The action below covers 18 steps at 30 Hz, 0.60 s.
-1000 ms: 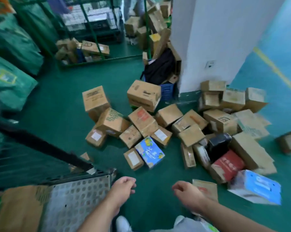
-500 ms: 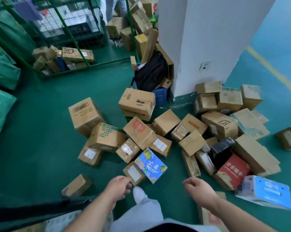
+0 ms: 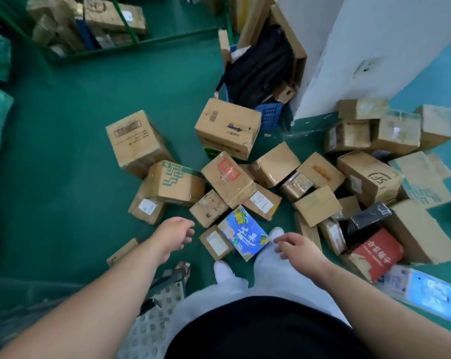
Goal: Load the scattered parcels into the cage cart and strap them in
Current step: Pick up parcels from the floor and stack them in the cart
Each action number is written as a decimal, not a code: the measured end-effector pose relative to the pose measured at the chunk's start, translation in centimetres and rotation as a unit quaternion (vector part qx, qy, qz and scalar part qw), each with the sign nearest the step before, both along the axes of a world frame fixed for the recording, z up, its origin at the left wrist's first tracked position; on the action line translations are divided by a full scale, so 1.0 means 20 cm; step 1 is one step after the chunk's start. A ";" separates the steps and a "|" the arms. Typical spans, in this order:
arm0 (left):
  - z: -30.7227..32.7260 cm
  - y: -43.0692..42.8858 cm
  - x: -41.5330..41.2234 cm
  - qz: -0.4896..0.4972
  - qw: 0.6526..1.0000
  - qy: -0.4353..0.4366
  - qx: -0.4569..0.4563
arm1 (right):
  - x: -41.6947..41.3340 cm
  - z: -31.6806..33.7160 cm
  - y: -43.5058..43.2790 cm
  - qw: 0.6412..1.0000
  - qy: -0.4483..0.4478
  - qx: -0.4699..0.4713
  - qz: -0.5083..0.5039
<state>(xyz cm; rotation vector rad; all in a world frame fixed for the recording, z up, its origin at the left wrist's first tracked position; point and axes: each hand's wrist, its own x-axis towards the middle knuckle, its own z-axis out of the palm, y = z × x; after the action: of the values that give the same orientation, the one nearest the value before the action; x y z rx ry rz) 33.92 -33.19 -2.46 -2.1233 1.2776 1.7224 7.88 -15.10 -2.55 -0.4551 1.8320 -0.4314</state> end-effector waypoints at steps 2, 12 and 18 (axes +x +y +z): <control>-0.03 -0.05 0.00 0.039 0.999 -0.017 0.004 | -0.06 -0.08 -0.16 0.999 -0.010 -0.005 0.045; -0.02 -0.30 -0.01 0.190 0.981 -0.042 -0.005 | -0.28 -0.22 -0.83 0.975 -0.019 0.002 0.221; -0.10 -0.75 0.17 0.177 0.983 -0.040 -0.006 | -0.17 -0.28 -1.21 0.972 -0.026 0.028 0.231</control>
<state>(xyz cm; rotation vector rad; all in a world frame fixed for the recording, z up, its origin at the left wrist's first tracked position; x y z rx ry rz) 37.25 -48.12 -4.39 -2.5211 0.9353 1.7292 4.53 -39.36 -8.21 -0.7987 1.6179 -0.0716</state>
